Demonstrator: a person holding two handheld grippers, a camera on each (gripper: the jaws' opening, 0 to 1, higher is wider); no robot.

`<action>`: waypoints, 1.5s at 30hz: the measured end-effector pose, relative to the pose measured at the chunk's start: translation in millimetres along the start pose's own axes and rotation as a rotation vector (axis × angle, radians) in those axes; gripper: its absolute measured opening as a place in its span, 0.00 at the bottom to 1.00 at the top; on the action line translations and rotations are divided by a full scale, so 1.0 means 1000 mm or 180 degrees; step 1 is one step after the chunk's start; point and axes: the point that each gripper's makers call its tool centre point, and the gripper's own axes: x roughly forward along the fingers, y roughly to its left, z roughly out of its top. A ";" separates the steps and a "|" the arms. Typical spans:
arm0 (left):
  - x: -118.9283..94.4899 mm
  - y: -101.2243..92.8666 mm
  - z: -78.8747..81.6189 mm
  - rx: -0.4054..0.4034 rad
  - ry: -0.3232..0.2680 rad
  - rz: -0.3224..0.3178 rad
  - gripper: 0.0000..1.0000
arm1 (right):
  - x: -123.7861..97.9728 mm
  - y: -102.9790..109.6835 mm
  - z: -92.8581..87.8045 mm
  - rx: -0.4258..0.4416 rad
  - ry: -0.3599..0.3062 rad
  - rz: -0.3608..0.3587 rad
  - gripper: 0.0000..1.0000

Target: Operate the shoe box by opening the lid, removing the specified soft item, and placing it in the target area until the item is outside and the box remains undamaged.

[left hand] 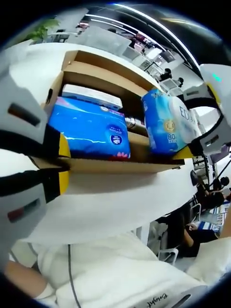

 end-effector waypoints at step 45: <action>-0.001 -0.001 -0.002 0.0004 0.0024 -0.0002 0.07 | -0.058 -0.010 -0.068 0.0424 0.0202 -0.0190 0.62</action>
